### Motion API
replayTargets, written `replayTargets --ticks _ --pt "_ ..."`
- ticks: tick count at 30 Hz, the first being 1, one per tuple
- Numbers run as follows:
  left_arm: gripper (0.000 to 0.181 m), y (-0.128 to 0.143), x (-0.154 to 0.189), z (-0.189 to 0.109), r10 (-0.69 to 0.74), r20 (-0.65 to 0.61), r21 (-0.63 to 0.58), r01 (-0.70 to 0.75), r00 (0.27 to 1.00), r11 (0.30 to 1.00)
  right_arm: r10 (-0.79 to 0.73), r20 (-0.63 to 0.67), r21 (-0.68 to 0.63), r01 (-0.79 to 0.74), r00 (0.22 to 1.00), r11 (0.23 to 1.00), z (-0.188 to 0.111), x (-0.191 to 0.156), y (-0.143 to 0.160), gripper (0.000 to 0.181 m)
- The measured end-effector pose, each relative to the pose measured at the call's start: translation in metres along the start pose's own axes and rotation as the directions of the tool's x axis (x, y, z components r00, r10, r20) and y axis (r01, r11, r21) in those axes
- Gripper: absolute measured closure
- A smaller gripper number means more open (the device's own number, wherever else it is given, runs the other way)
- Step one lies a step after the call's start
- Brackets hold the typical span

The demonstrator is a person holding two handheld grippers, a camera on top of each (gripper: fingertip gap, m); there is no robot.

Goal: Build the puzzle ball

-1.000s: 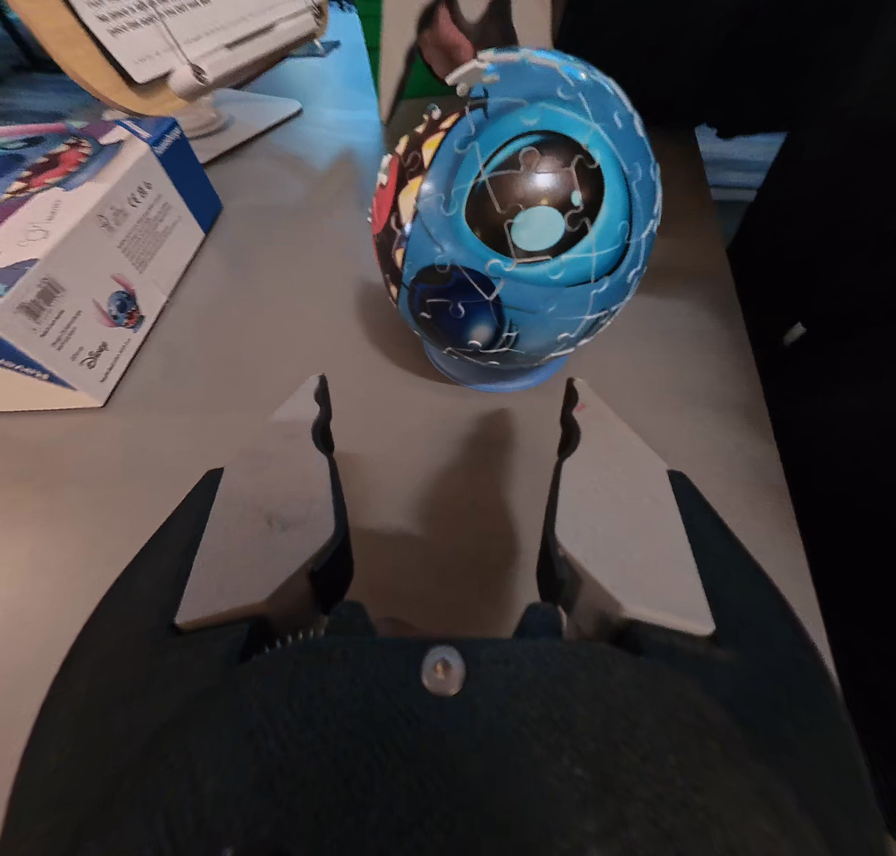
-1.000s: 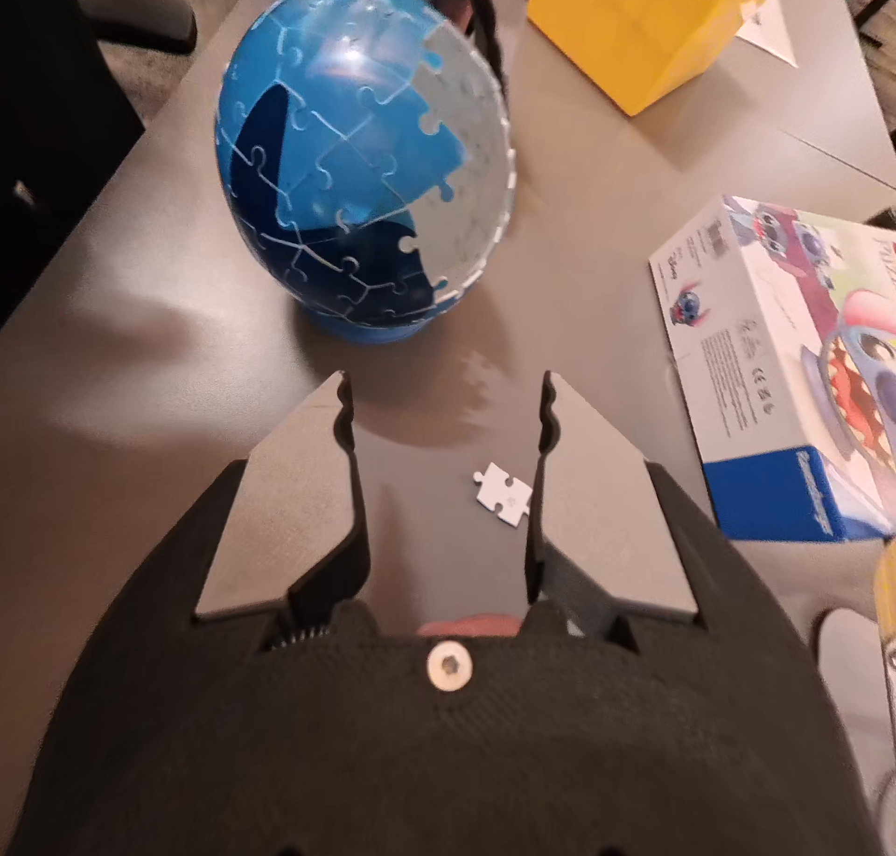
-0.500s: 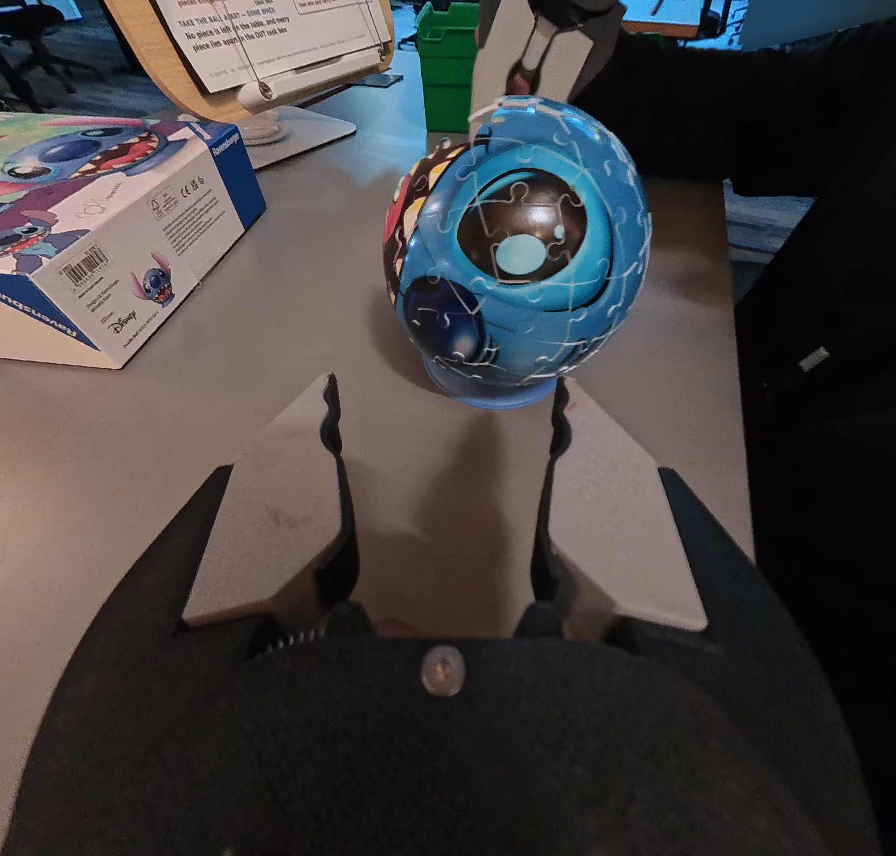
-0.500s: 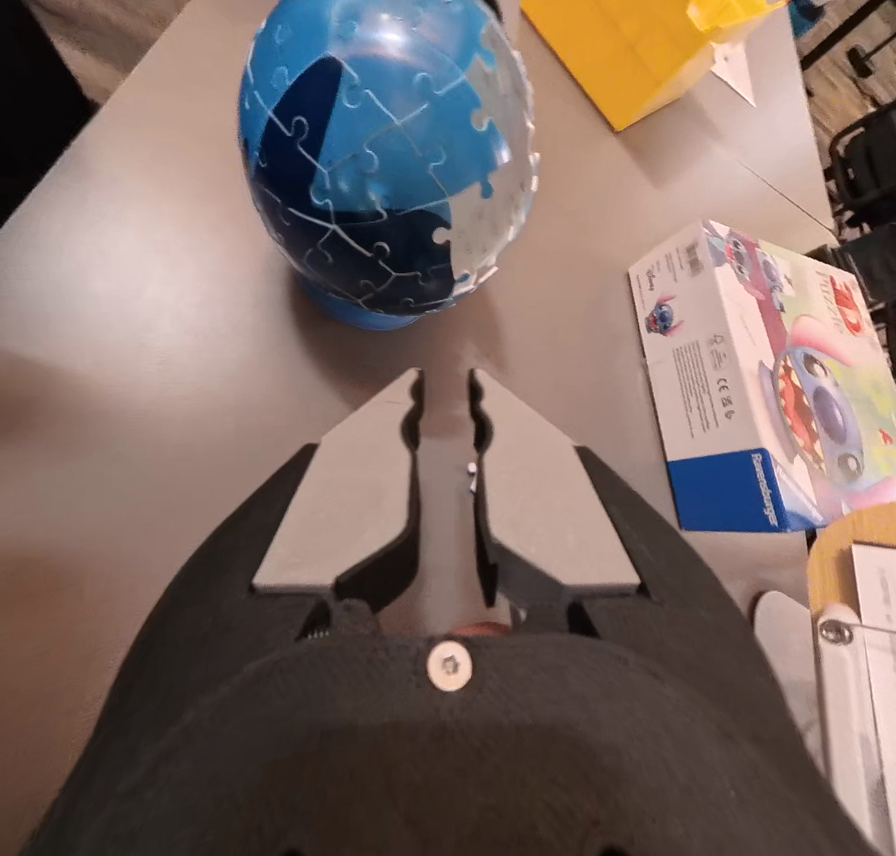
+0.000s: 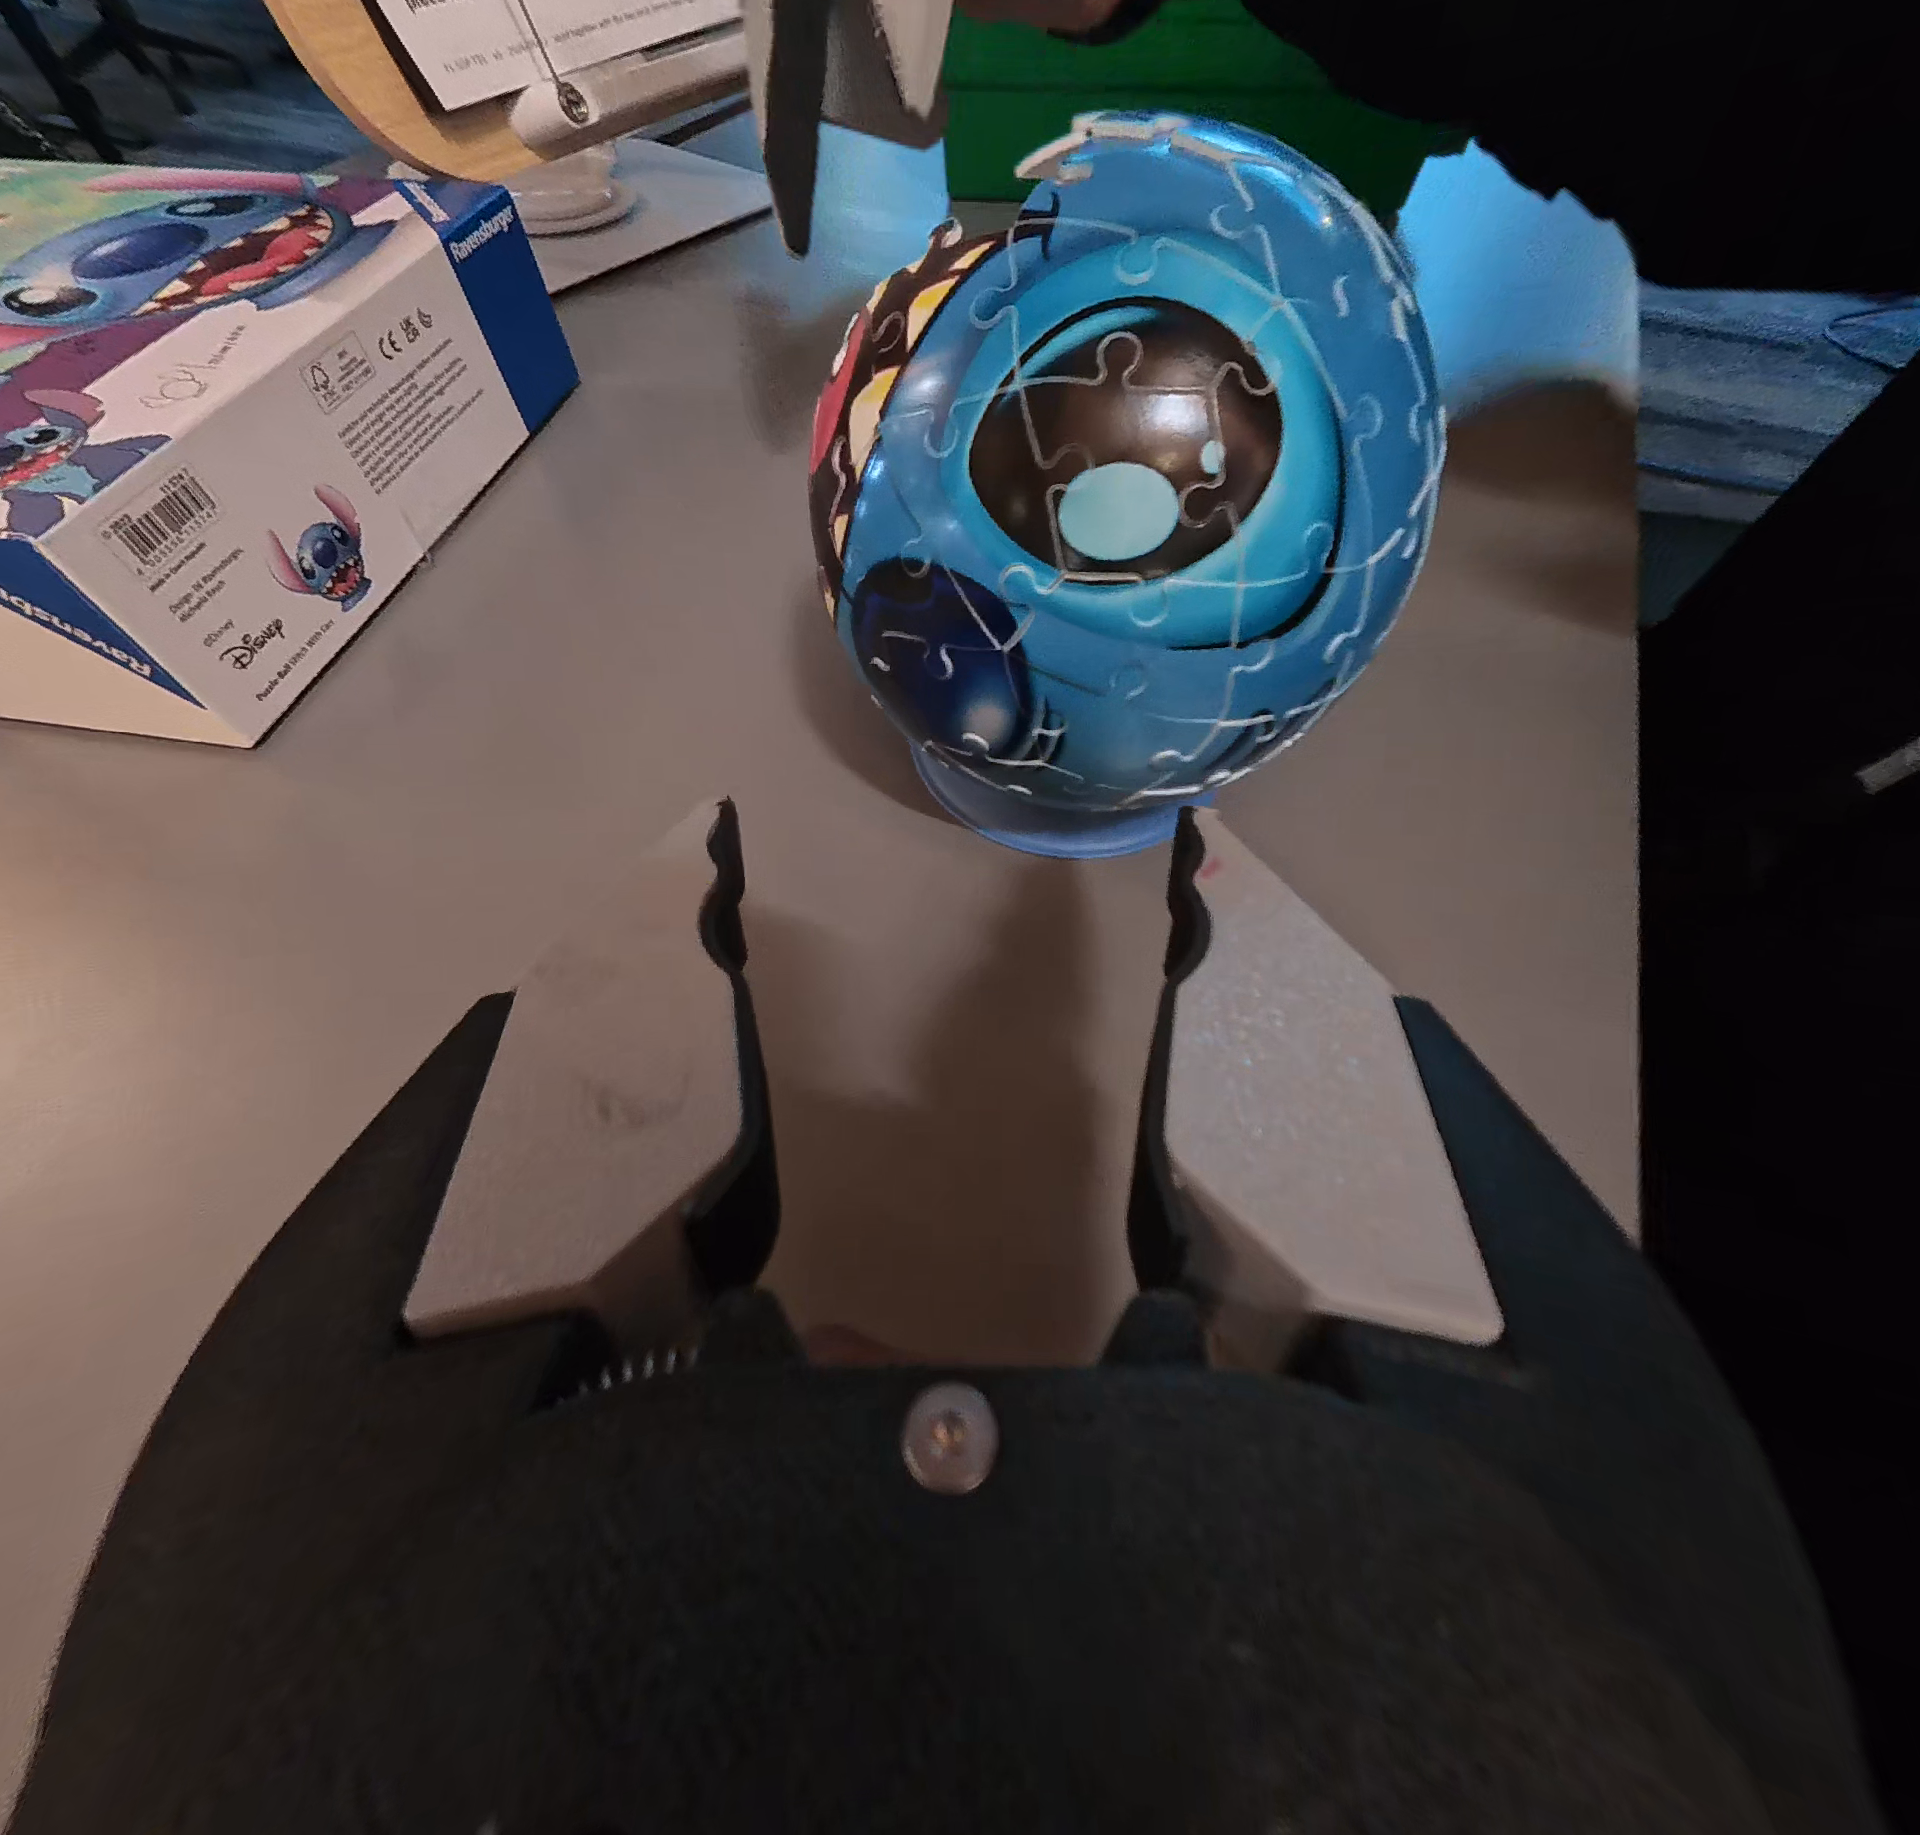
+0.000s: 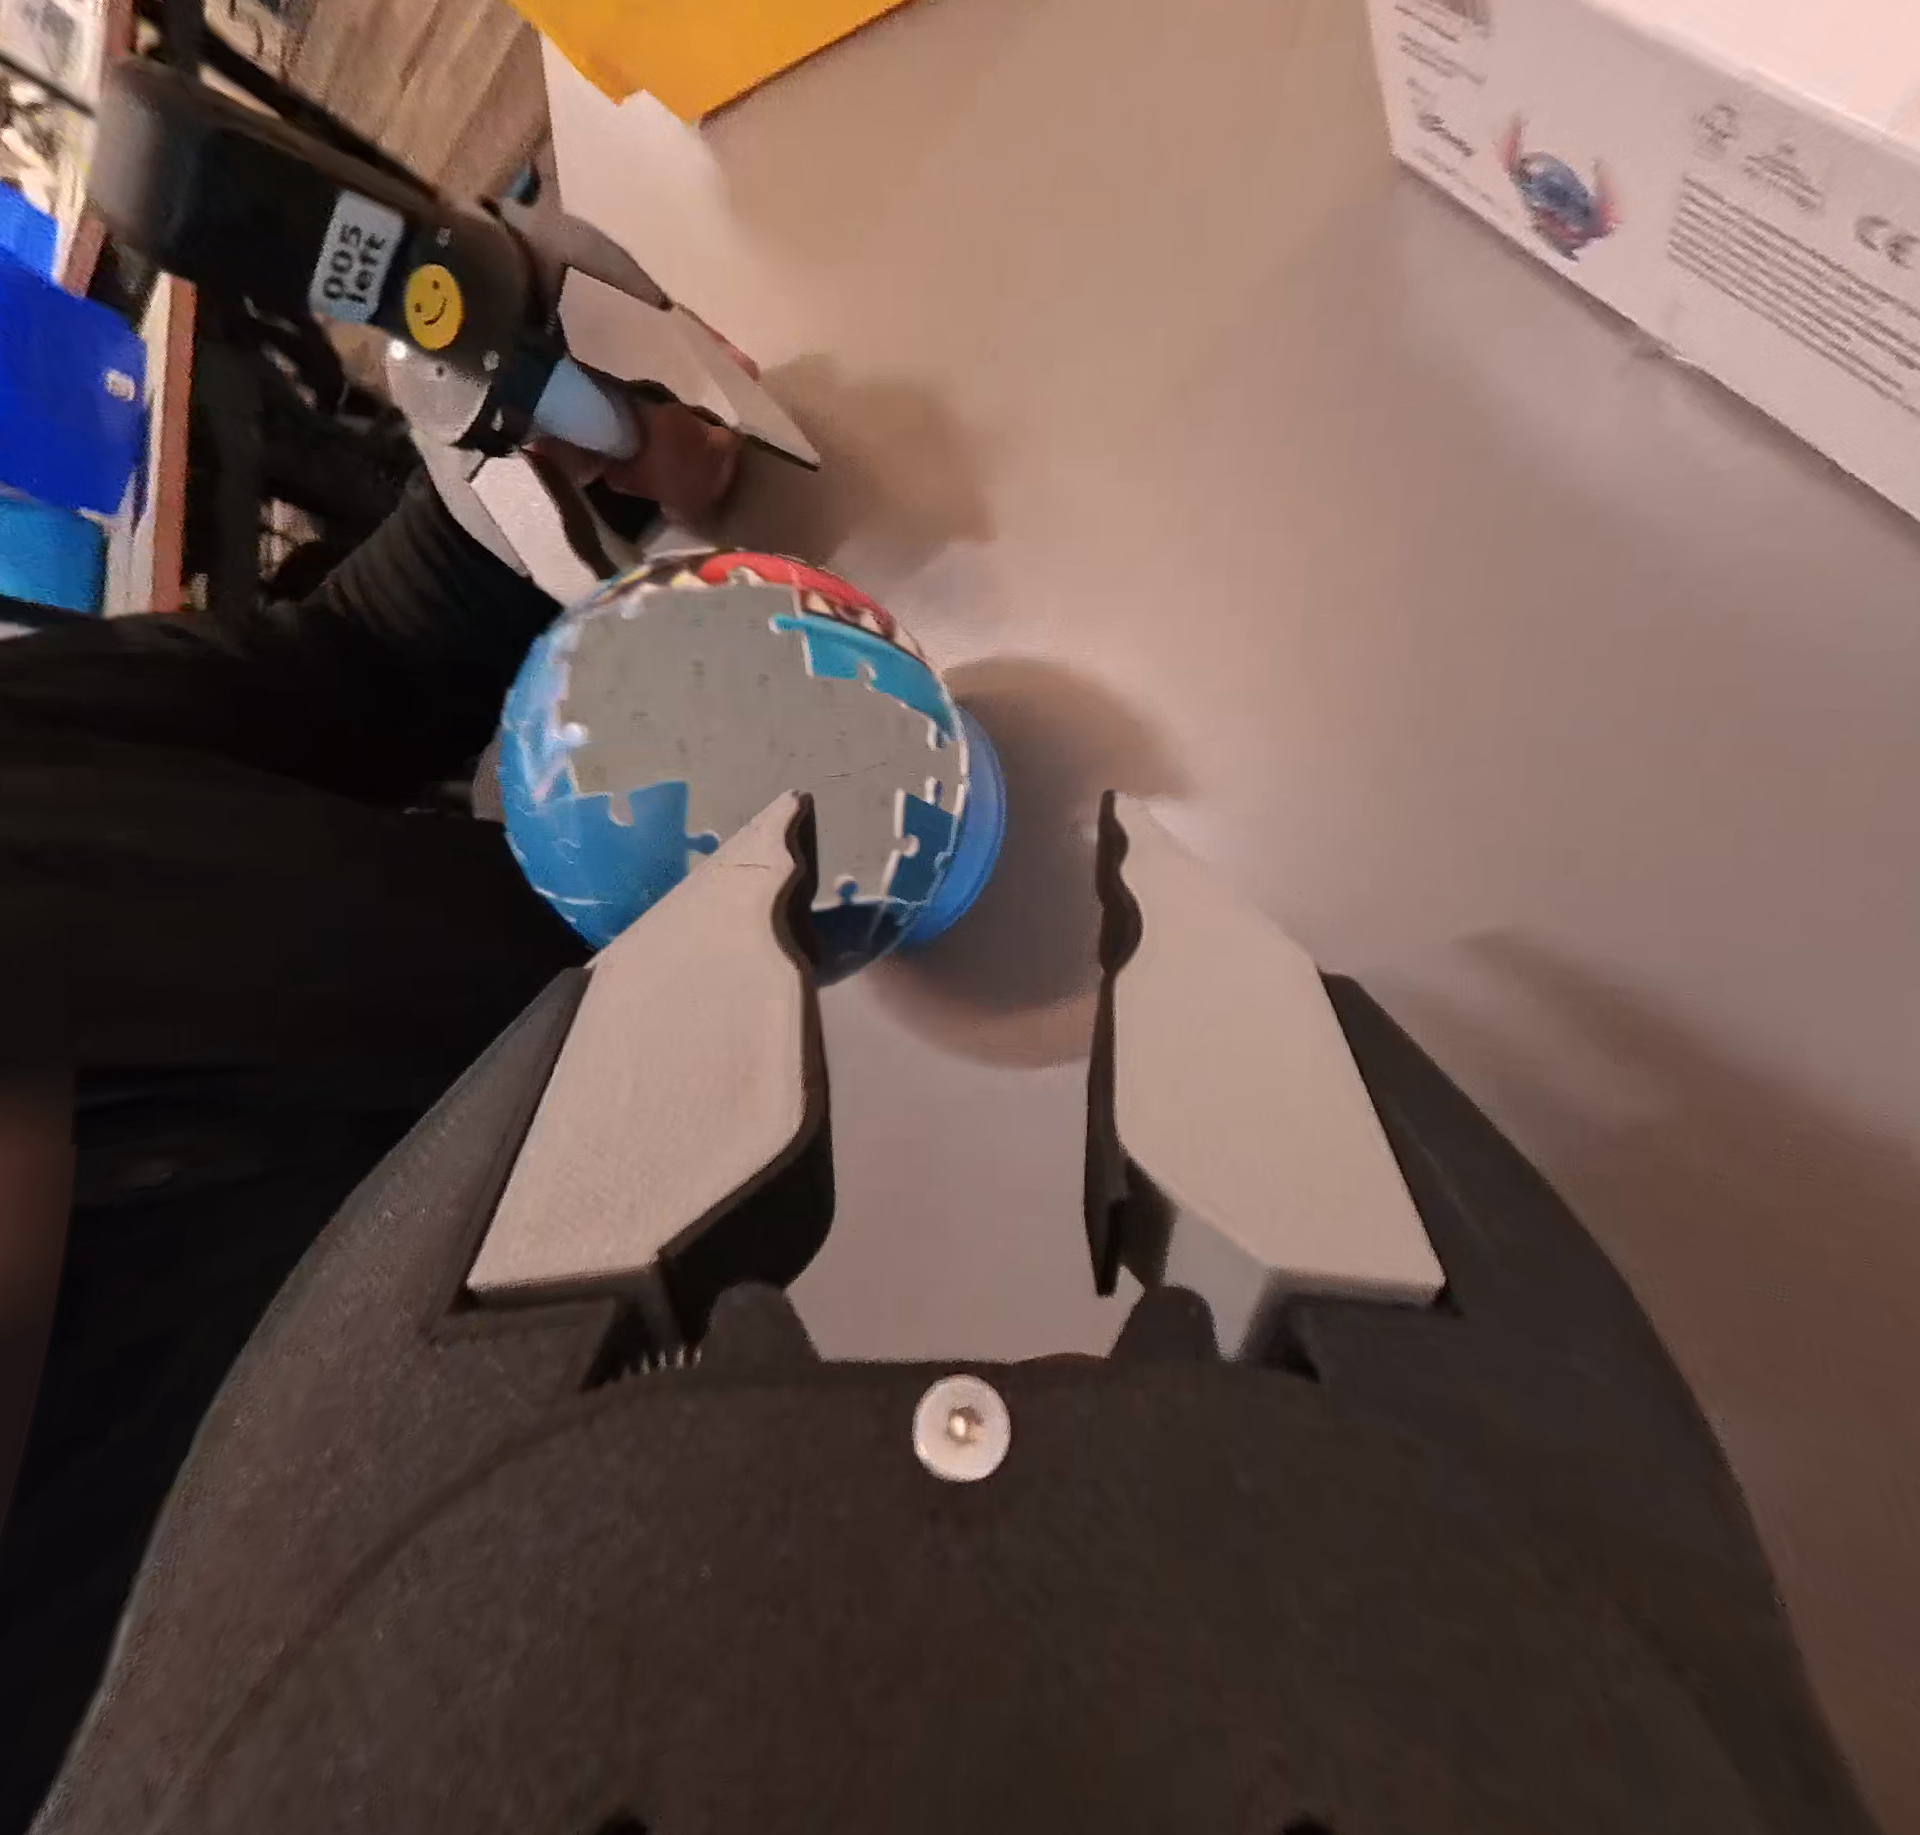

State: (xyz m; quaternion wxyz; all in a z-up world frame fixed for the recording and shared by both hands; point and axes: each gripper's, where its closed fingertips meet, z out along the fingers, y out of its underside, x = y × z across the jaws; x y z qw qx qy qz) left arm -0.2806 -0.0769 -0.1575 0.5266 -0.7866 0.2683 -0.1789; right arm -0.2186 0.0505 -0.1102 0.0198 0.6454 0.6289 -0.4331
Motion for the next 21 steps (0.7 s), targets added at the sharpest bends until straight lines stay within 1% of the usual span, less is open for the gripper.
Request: replayTargets --ticks 1,4,8,11,12,15,19,21 --pt "0.101 -0.001 0.001 -0.001 -0.001 -0.002 0.008 0.001 1.0 1.0 -0.008 -0.001 -0.033 0.008 1.0 0.999 0.003 -0.002 -0.002 0.13" --pt "0.103 -0.005 0.001 -0.004 -0.003 0.009 0.038 0.002 1.0 0.999 -0.06 -0.082 -0.124 0.05 0.995 0.991 0.013 0.004 -0.004 0.128" --pt "0.105 -0.006 -0.001 -0.005 -0.019 0.007 0.053 0.018 1.0 0.998 -0.136 -0.111 -0.194 0.112 0.984 0.975 0.028 0.005 -0.001 0.128" --pt "0.104 -0.004 0.0 -0.003 -0.012 0.004 0.032 0.012 1.0 0.999 -0.196 -0.173 -0.223 0.155 0.965 0.962 0.035 0.009 -0.001 0.125" --pt "0.104 -0.003 0.002 -0.002 -0.012 -0.006 0.023 0.012 1.0 1.0 -0.212 -0.179 -0.226 0.169 0.961 0.959 0.036 0.008 -0.002 0.124" --pt "0.102 0.002 0.005 0.002 -0.016 -0.03 -0.018 0.016 0.999 1.0 -0.253 -0.186 -0.24 0.206 0.949 0.949 0.042 0.004 -0.002 0.133" --pt "0.099 0.008 0.009 0.007 -0.018 -0.059 -0.067 0.015 0.998 0.998 -0.31 -0.218 -0.304 0.238 0.925 0.923 0.049 0.007 0.005 0.131" --pt "0.097 0.006 0.013 0.006 -0.009 -0.077 -0.053 0.005 0.997 0.999 -0.322 -0.215 -0.316 0.246 0.922 0.916 0.054 0.007 0.006 0.13"
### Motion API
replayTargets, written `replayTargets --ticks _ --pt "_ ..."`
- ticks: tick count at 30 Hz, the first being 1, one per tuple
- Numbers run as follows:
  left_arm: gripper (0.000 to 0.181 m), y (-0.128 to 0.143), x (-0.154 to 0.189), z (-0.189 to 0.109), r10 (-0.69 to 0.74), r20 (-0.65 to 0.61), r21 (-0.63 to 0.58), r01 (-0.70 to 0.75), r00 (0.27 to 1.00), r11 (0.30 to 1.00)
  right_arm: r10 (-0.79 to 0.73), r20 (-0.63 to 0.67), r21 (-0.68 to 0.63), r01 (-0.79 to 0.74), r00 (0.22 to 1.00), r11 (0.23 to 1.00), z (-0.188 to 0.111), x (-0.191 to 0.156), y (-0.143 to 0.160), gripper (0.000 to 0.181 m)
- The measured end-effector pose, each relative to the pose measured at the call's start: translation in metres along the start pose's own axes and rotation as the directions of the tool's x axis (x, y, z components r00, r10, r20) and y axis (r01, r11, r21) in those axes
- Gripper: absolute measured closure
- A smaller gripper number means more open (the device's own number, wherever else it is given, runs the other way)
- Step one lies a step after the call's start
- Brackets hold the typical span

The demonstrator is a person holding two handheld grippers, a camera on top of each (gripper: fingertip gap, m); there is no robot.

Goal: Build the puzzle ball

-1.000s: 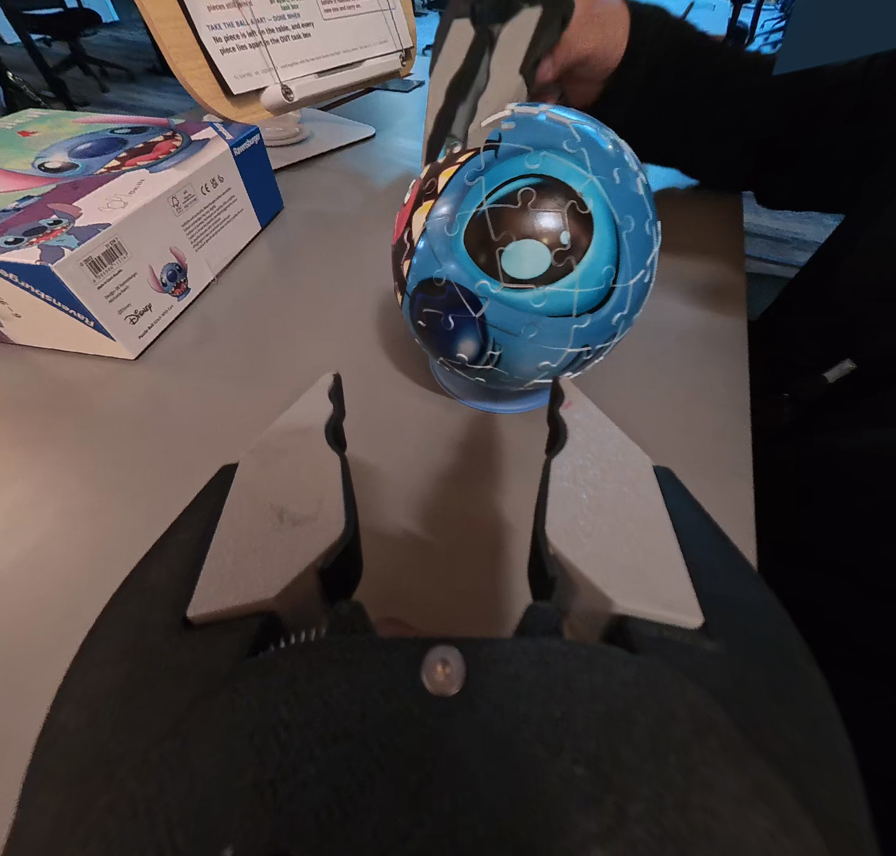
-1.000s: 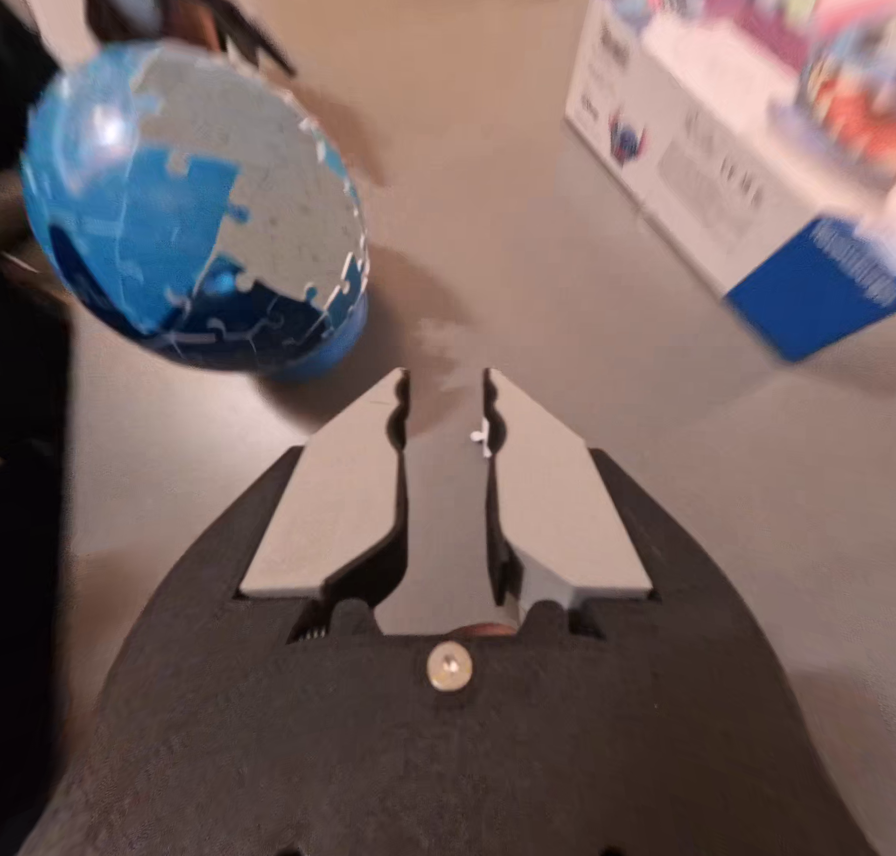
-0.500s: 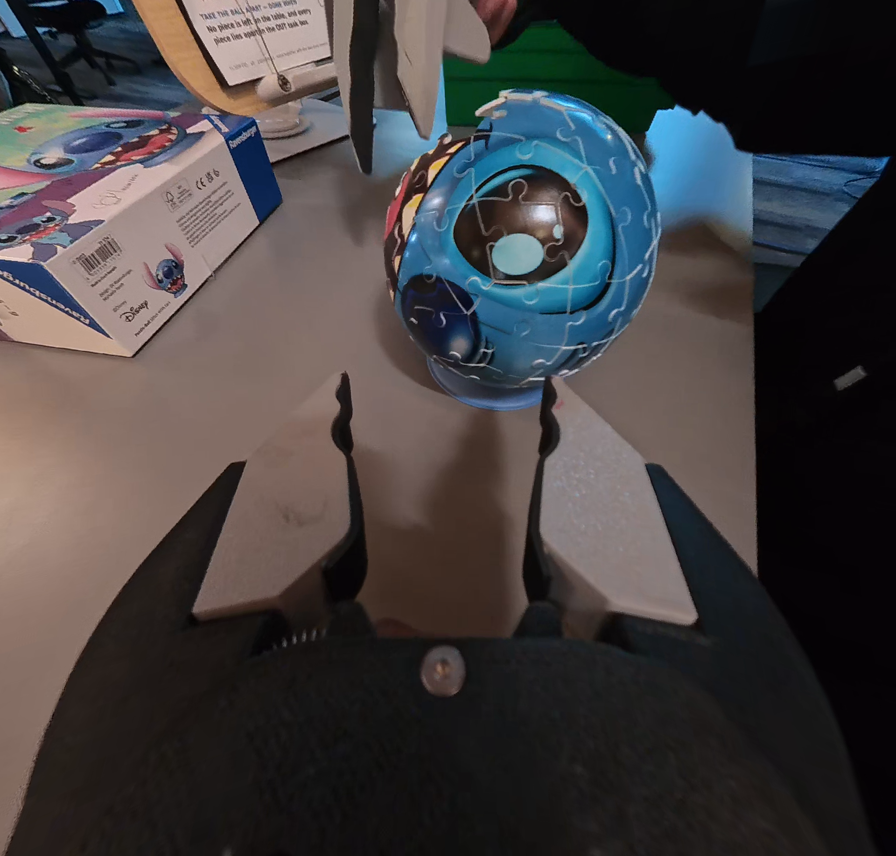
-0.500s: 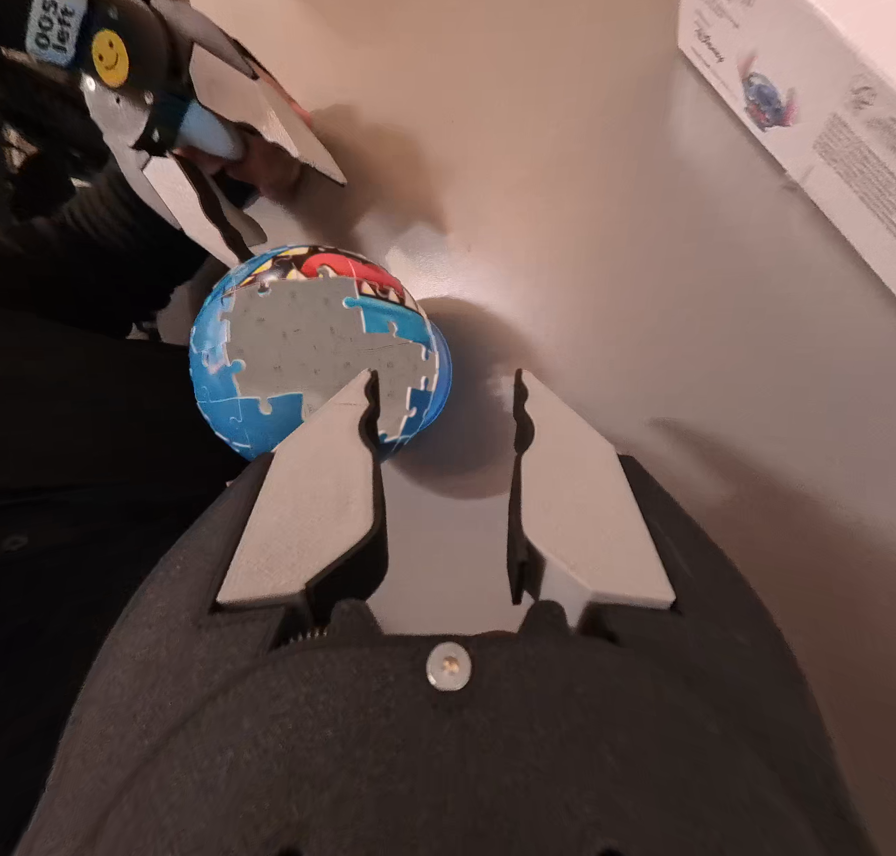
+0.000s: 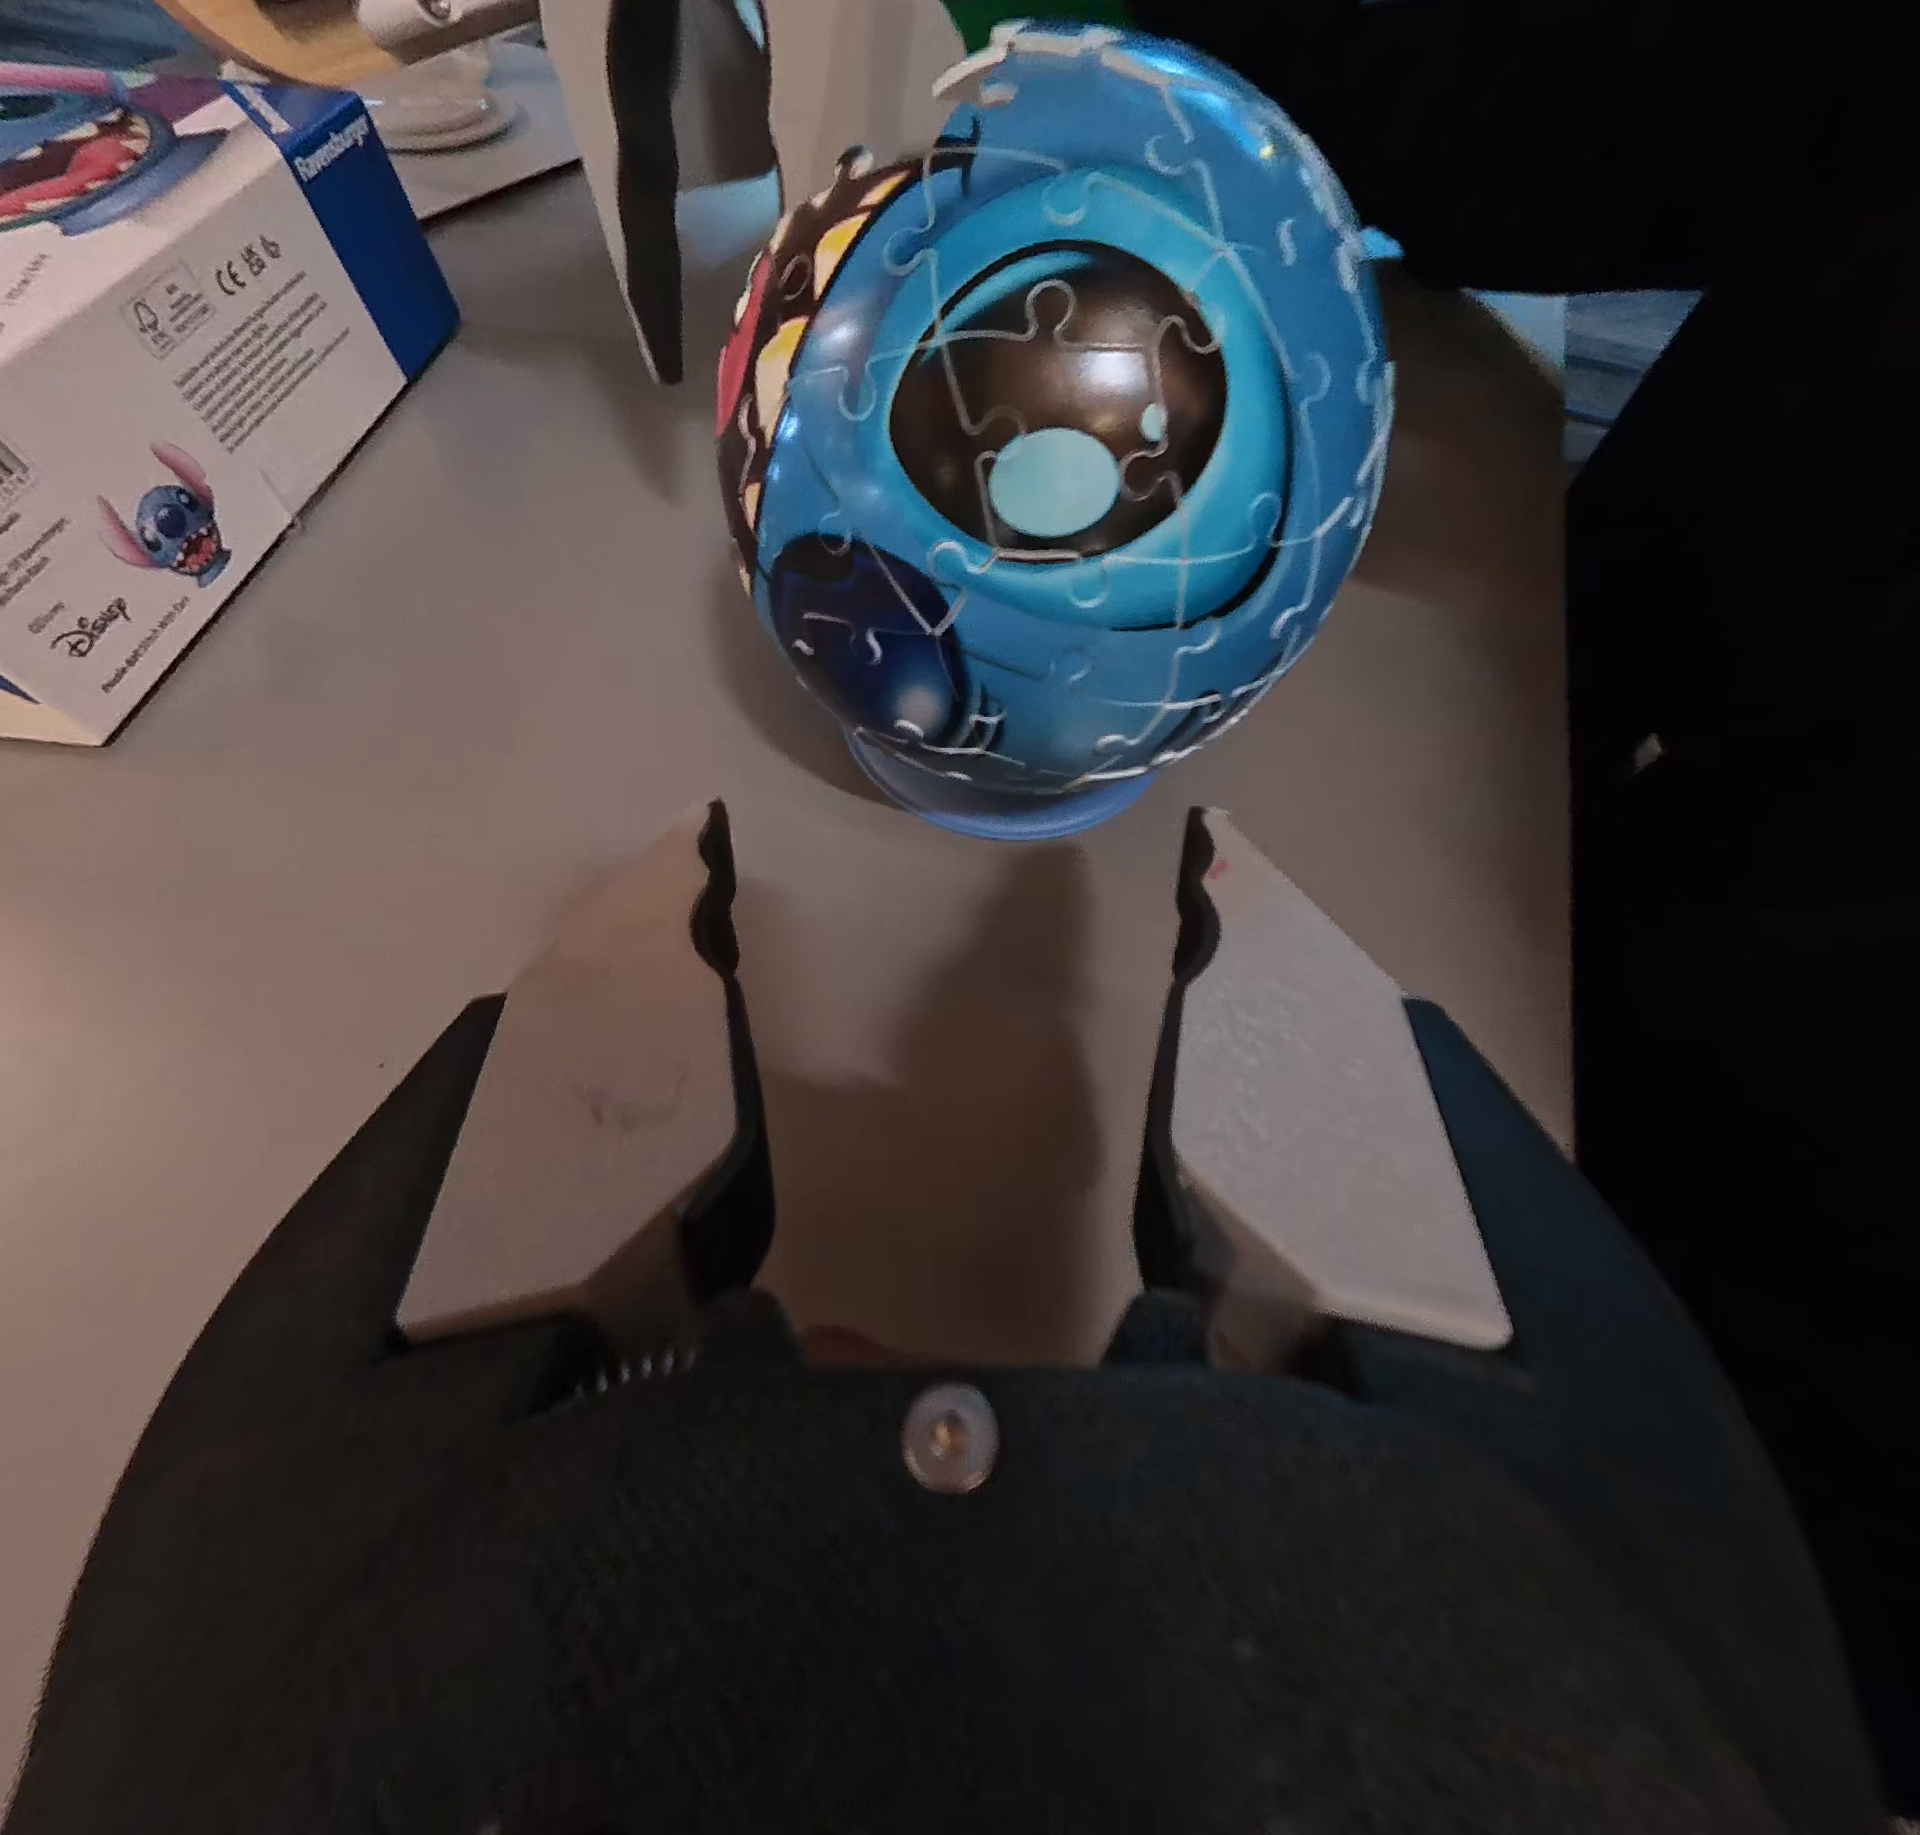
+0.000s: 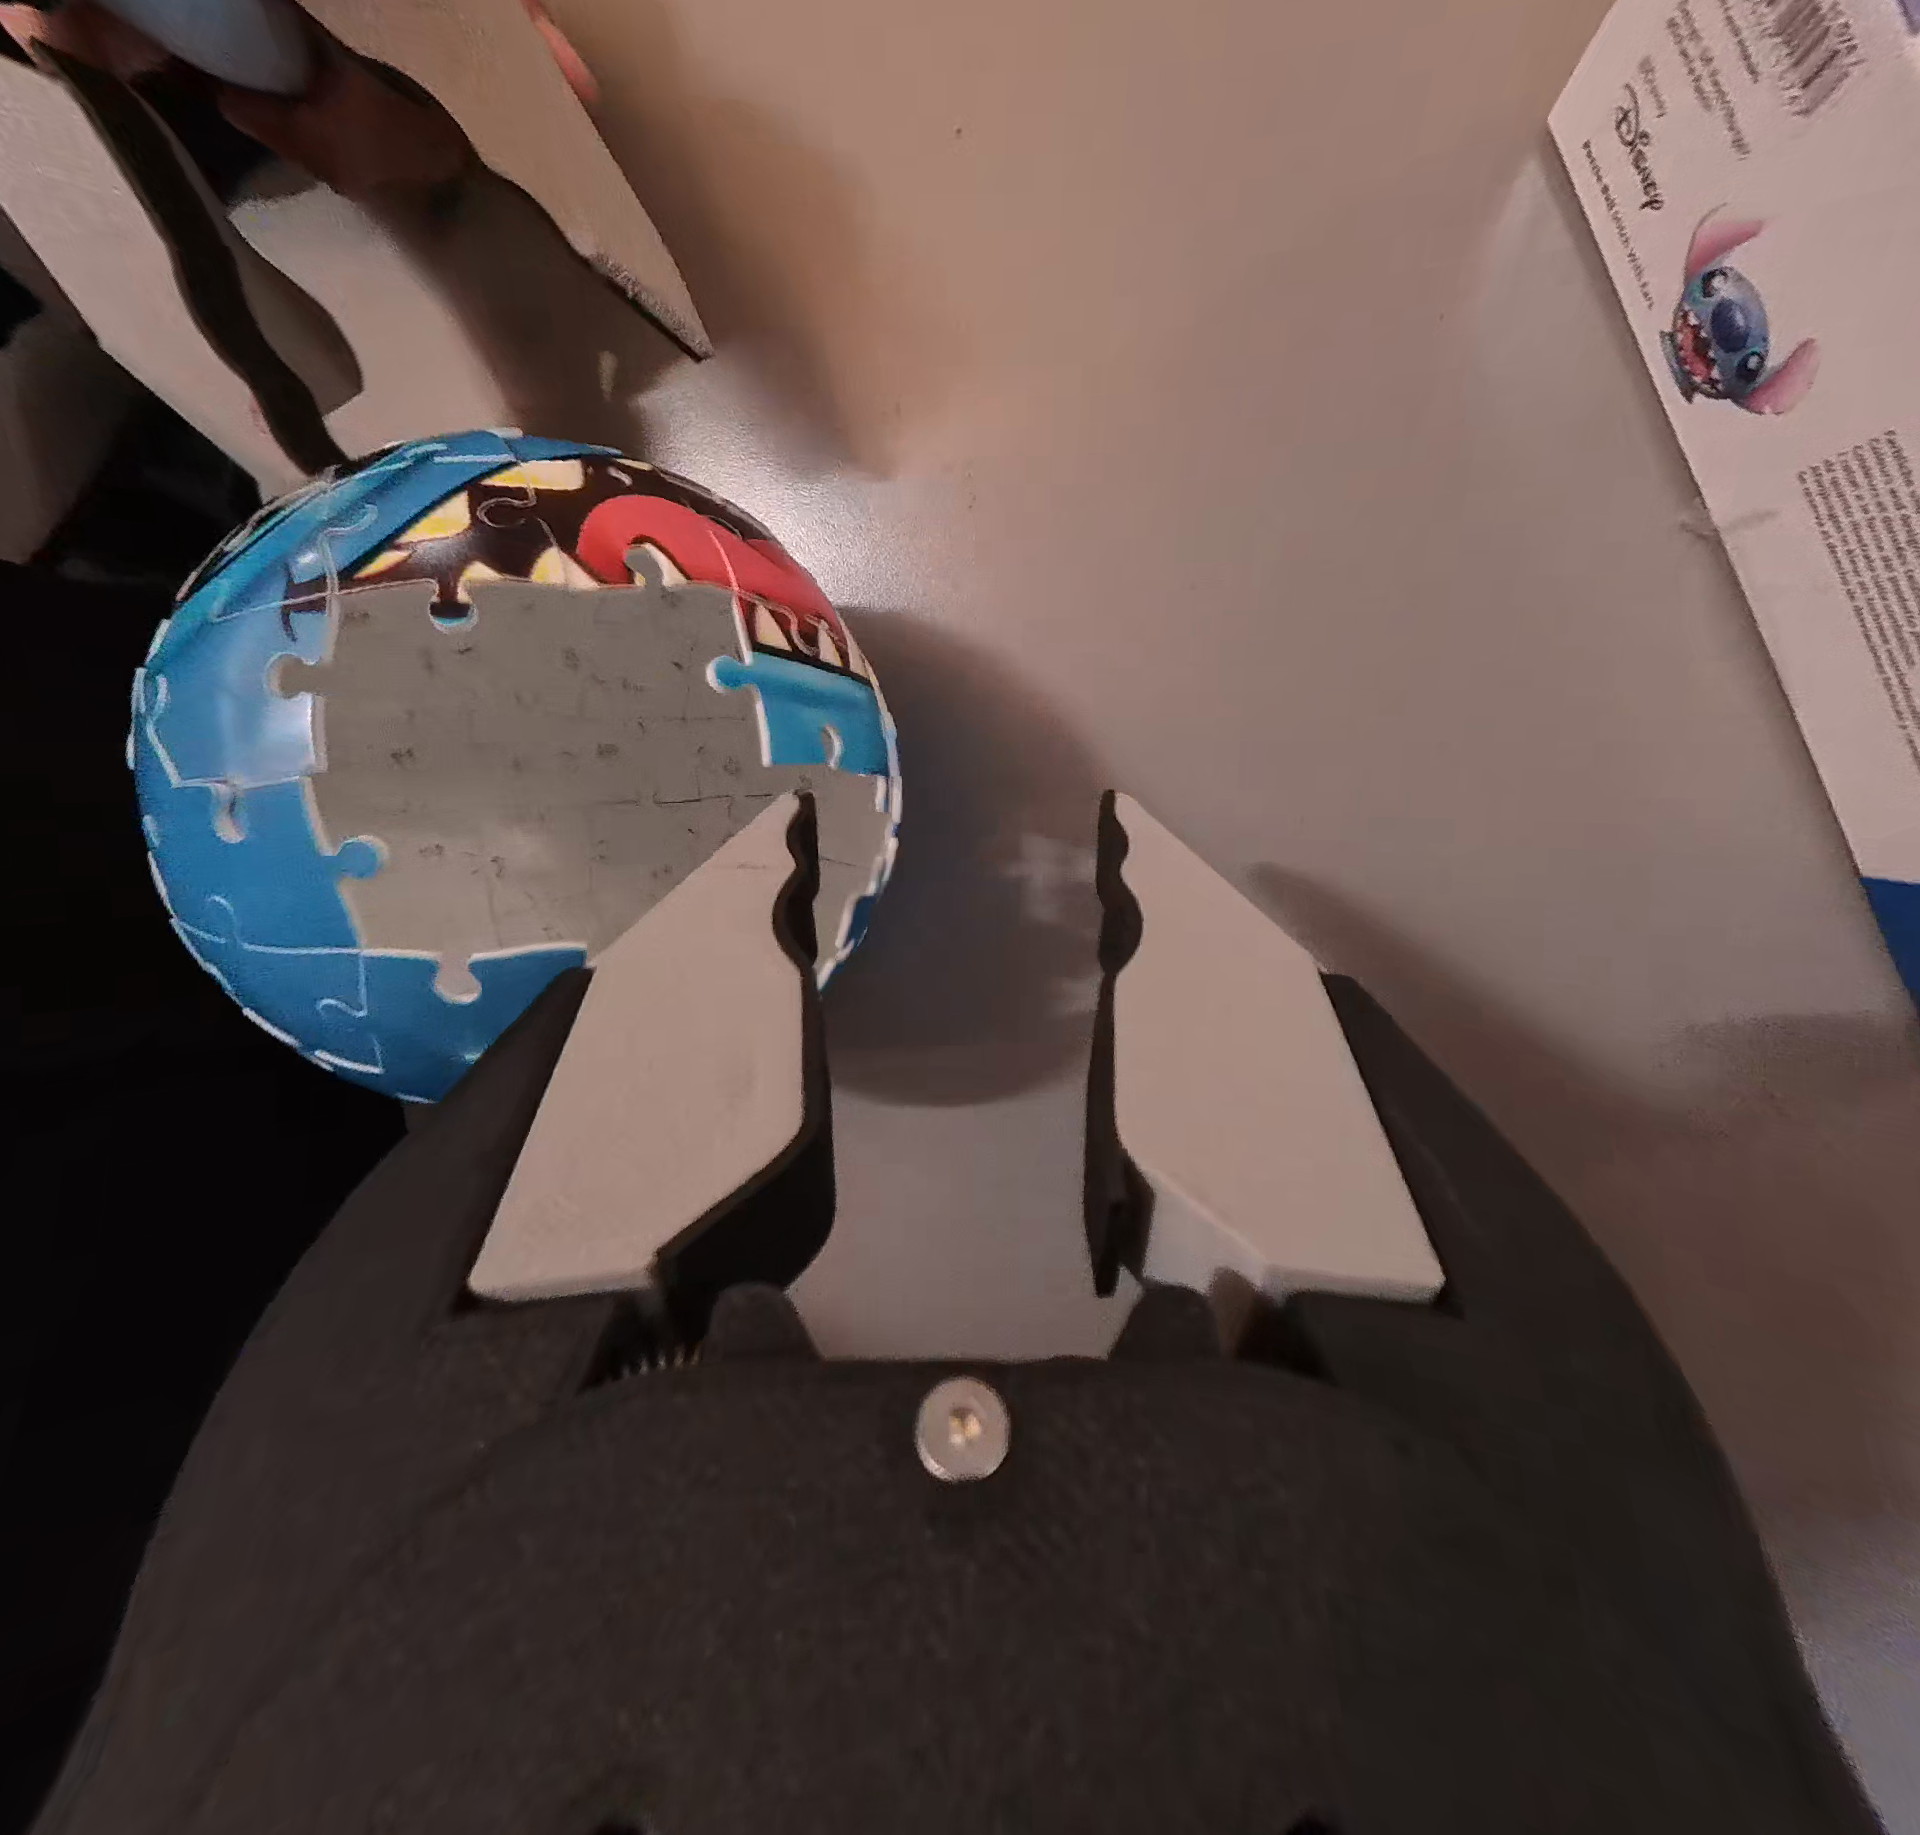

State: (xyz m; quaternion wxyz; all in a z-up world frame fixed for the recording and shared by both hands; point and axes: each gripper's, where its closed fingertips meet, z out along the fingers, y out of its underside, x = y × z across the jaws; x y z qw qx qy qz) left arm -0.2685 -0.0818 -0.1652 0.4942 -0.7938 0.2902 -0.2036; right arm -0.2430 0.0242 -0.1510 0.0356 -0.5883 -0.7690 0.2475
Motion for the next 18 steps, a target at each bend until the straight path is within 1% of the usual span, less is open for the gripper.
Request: replayTargets --ticks 5,9,13,18 --pt "0.099 -0.007 -0.001 -0.004 -0.026 0.001 0.053 0.026 1.0 0.998 -0.016 -0.014 -0.017 0.016 1.0 1.0 0.01 0.002 0.002 0.133" --pt "0.099 -0.005 -0.001 -0.002 -0.035 -0.005 0.037 0.035 0.999 0.999 -0.021 -0.037 -0.044 0.02 0.999 0.999 0.013 0.008 0.007 0.132" --pt "0.099 -0.002 -0.001 0.0 -0.039 -0.008 0.014 0.039 0.999 0.999 -0.025 -0.037 -0.041 0.023 0.999 0.999 0.013 0.01 0.006 0.132" --pt "0.099 -0.002 -0.002 0.0 -0.044 -0.006 0.016 0.044 0.999 0.999 -0.028 -0.038 -0.051 0.026 0.999 0.998 0.014 0.011 0.007 0.129"
